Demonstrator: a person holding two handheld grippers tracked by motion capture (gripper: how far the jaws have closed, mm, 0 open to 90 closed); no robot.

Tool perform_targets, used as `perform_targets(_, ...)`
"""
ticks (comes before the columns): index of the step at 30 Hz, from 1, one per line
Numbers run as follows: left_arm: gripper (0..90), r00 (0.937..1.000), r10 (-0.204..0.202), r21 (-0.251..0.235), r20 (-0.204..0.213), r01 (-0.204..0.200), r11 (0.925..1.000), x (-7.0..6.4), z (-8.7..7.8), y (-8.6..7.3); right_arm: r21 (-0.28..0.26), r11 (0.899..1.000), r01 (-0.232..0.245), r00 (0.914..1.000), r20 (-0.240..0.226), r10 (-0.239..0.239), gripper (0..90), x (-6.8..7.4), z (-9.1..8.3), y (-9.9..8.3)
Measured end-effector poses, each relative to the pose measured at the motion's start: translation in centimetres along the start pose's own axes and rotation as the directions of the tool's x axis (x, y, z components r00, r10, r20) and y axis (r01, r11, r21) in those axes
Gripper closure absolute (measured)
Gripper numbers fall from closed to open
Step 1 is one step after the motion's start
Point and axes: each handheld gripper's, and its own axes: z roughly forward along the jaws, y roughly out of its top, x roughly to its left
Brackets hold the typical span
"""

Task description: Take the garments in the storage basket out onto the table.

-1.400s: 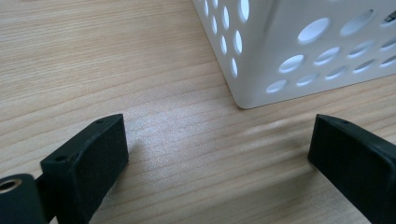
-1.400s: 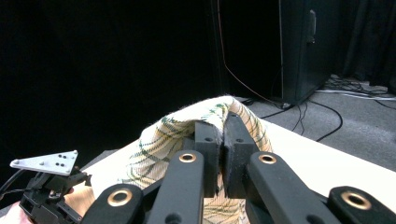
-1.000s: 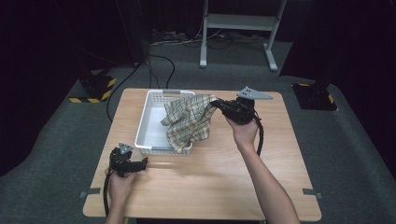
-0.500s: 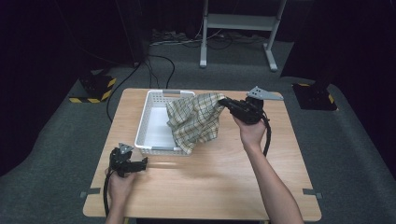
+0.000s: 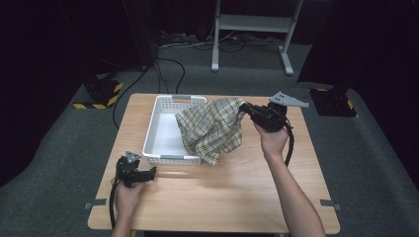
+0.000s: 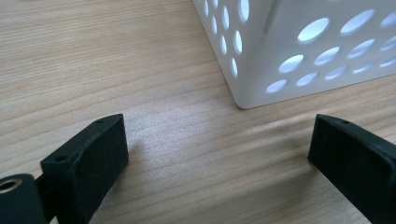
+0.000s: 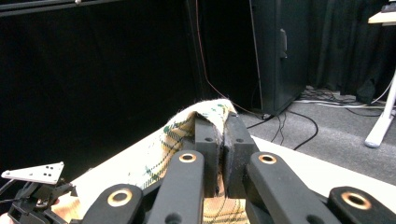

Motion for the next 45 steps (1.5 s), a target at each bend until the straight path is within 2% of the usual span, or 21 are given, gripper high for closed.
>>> perform_targets(18,4.9,1.0,0.0,0.0,0.0,0.0,1.0,0.0,0.0,0.0,-0.014,1.0,-0.011,0.9995,0.03,0.012,87.4,-1.3,-2.0,-0.1)
perform_targets(45,4.9,1.0,0.0,0.0,0.0,0.0,1.0,0.0,0.0,0.0,-0.053,0.999,-0.009,0.9977,0.066,0.013,87.5,-2.4,-4.5,0.6)
